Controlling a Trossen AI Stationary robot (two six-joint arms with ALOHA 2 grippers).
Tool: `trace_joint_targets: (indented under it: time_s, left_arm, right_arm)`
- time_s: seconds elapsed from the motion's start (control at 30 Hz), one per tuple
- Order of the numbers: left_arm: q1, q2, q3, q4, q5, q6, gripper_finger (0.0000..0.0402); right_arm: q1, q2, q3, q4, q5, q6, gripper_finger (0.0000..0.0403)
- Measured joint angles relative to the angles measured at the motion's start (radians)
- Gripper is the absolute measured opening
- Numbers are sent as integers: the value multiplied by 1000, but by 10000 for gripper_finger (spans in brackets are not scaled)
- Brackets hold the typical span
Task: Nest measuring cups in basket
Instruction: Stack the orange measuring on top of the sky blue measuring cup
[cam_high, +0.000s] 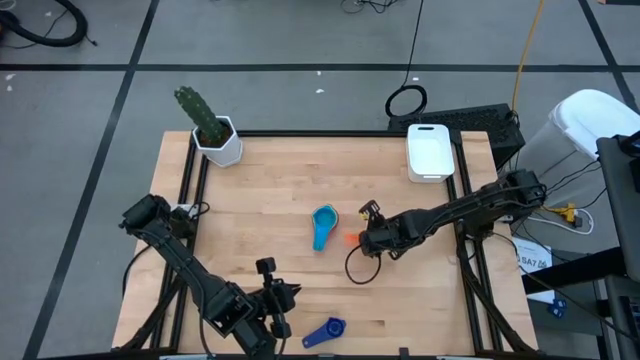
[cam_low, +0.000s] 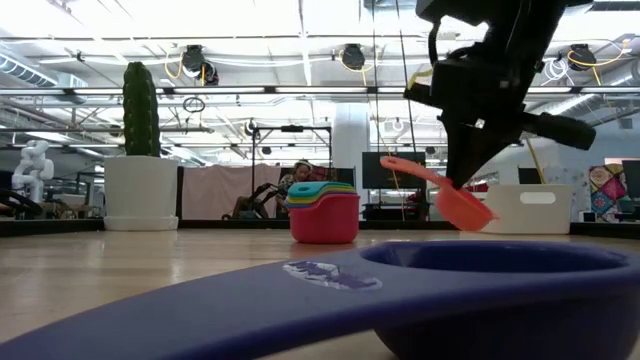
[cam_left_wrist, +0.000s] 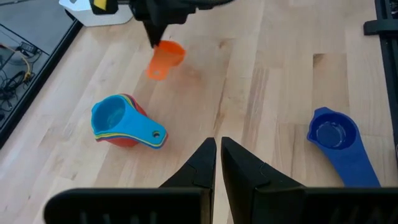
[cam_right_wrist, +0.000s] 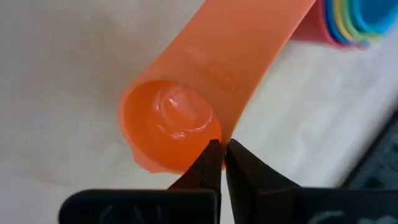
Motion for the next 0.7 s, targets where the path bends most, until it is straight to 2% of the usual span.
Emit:
trace_joint_targets:
  time_s: [0.1, 0.4, 0.57, 0.7]
  left_arm:
    - [1, 0, 0, 0, 0, 0, 31]
    - [15, 4, -1, 3, 0, 58, 31]
    - [40, 51, -13, 31, 17, 264, 31]
    - [59, 107, -13, 74, 9, 454, 31]
  right_arm:
    - [3, 2, 0, 2, -69, -7, 1]
    - [69, -17, 3, 75, -101, -54, 1]
    - [79, -18, 85, 41, -230, 1, 1]
    - [95, -19, 149, 42, -290, 10, 1]
